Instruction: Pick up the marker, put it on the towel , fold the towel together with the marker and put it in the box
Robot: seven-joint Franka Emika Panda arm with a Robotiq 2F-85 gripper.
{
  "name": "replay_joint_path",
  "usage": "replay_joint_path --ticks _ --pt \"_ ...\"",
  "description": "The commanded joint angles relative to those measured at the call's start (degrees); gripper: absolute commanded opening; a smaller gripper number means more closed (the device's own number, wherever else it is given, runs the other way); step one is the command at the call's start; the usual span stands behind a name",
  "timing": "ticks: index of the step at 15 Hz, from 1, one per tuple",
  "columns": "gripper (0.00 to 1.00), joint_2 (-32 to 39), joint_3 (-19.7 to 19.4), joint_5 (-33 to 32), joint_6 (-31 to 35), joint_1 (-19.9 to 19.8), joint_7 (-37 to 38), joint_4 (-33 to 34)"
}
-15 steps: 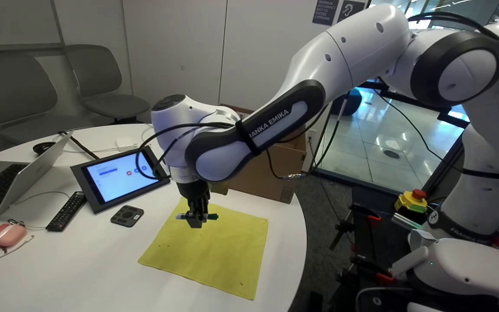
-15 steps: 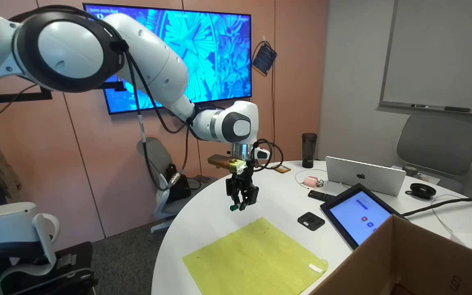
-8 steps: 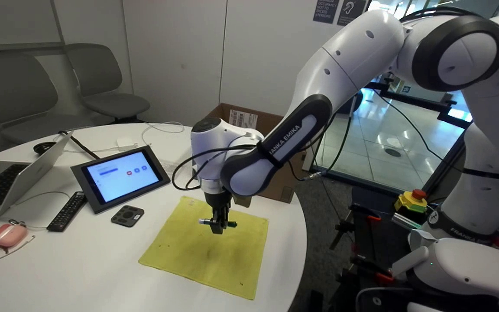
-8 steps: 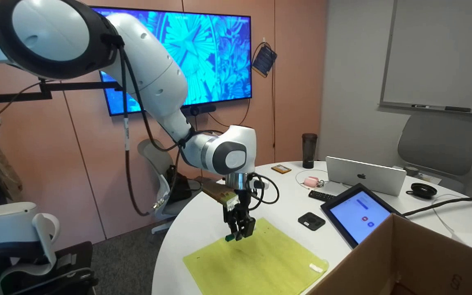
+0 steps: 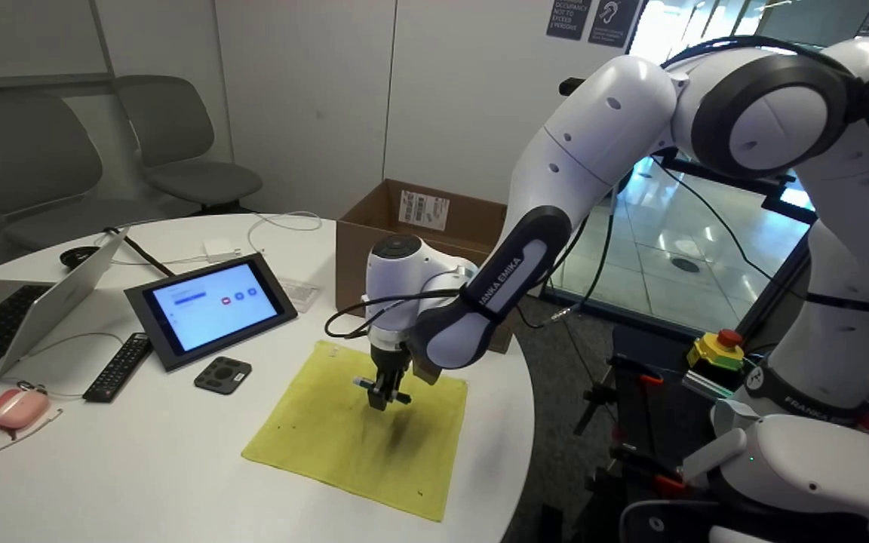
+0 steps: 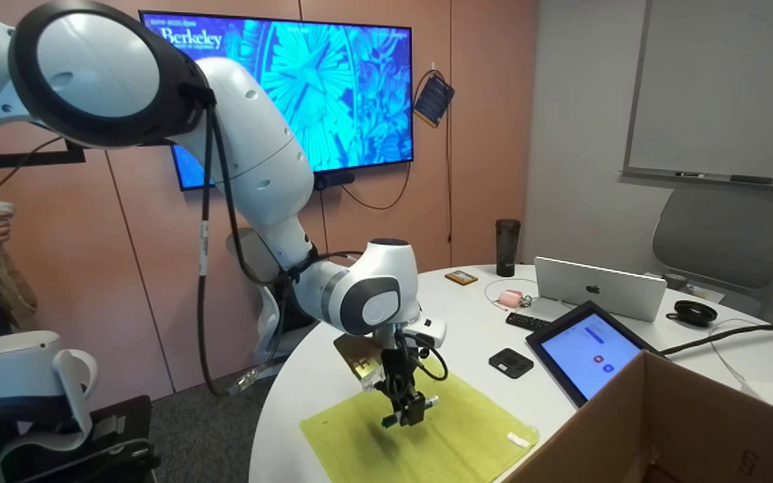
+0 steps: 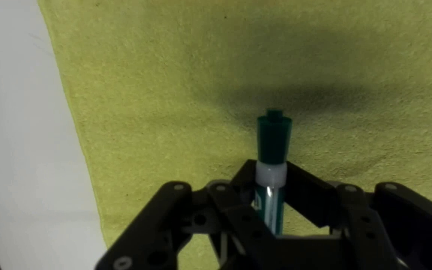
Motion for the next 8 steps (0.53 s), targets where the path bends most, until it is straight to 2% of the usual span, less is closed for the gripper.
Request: replay_joint_path --ticks 1,8 --pt "0.13 1.16 -2.74 -0.16 3.5 2.7 2.76 -0.47" --pt "0.13 3.92 -5.52 -0.71 3.86 6.63 4.62 0.49"
